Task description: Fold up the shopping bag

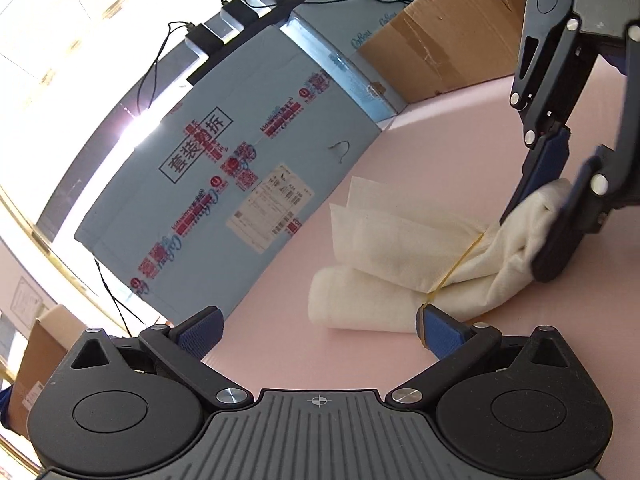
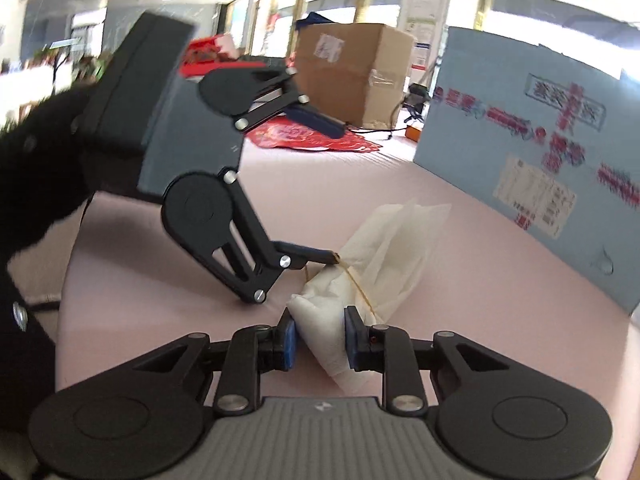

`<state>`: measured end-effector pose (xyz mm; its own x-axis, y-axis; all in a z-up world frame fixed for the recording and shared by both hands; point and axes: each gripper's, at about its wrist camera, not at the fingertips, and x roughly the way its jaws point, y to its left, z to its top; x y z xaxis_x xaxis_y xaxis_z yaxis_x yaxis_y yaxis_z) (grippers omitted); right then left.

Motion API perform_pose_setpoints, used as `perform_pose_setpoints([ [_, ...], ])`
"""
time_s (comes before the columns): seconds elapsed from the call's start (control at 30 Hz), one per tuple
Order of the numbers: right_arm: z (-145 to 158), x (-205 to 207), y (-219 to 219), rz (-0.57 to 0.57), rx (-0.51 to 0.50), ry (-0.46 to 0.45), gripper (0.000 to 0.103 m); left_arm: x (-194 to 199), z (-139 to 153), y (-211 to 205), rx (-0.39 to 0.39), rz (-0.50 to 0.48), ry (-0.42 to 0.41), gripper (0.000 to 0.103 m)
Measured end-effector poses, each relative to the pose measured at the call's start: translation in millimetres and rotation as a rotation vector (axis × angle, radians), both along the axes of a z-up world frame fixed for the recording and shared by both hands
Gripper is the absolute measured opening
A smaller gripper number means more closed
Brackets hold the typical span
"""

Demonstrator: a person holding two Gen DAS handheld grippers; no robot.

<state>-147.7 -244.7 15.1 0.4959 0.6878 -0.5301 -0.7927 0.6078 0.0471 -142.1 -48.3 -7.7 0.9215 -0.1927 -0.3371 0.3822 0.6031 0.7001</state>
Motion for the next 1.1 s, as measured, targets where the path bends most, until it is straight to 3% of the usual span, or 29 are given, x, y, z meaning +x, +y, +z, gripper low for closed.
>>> perform_pose_setpoints([
  [0.1, -6.2, 30.3, -29.1, -0.141, 0.272, 0.262, 0.021, 1.8, 0.6, 2.2, -0.015, -0.009, -0.009, 0.103],
  [0.17, -25.5, 48.5, -47.5, -0.200, 0.451, 0.471, 0.021, 6.1, 1.5, 6.3, -0.019, -0.037, -0.014, 0.103],
  [0.27, -41.2, 60.7, -58.6, -0.211, 0.535, 0.556, 0.020, 22.3, 7.1, 22.4, -0.073, -0.118, 0.030, 0.103],
  [0.43, -30.1, 51.6, -42.2, -0.116, 0.387, 0.398, 0.020, 60.6, 25.9, 69.8, -0.319, -0.228, 0.262, 0.103],
  [0.53, -20.5, 35.6, -33.8, -0.062, 0.279, 0.258, 0.020, 68.5, 34.1, 91.4, -0.404, -0.286, 0.385, 0.103],
  [0.63, -8.0, 3.6, -9.7, 0.015, 0.097, 0.034, 0.020, 65.2, 41.5, 105.1, -0.434, -0.347, 0.466, 0.103],
  [0.67, -7.2, -10.1, 3.1, 0.041, -0.006, -0.066, 0.019, 65.4, 43.9, 111.0, -0.449, -0.344, 0.489, 0.103],
  [0.7, -7.3, -20.5, 6.6, 0.055, -0.047, -0.111, 0.019, 64.8, 46.1, 114.5, -0.464, -0.318, 0.485, 0.103],
  [0.73, -10.5, -38.0, 18.1, 0.099, -0.147, -0.225, 0.019, 61.7, 49.3, 114.7, -0.477, -0.278, 0.461, 0.103],
  [0.8, -17.9, -56.4, 32.6, 0.150, -0.277, -0.371, 0.020, 48.4, 58.6, 105.4, -0.445, -0.256, 0.401, 0.103],
  [0.83, -21.7, -65.0, 37.6, 0.171, -0.330, -0.431, 0.020, 38.7, 61.6, 94.4, -0.392, -0.270, 0.362, 0.103],
  [0.93, -32.0, -82.6, 49.1, 0.213, -0.455, -0.580, 0.020, 6.5, 65.4, 49.5, -0.162, -0.342, 0.236, 0.103],
  [1.0, -37.9, -90.2, 54.7, 0.242, -0.515, -0.657, 0.020, -4.8, 62.2, 29.3, -0.029, -0.364, 0.204, 0.103],
  [1.07, -40.3, -92.5, 57.0, 0.263, -0.539, -0.686, 0.019, -16.6, 48.4, 1.2, 0.182, -0.370, 0.178, 0.103],
  [1.1, -40.5, -93.3, 57.3, 0.281, -0.541, -0.687, 0.019, -15.3, 44.4, -5.7, 0.222, -0.359, 0.175, 0.103],
])
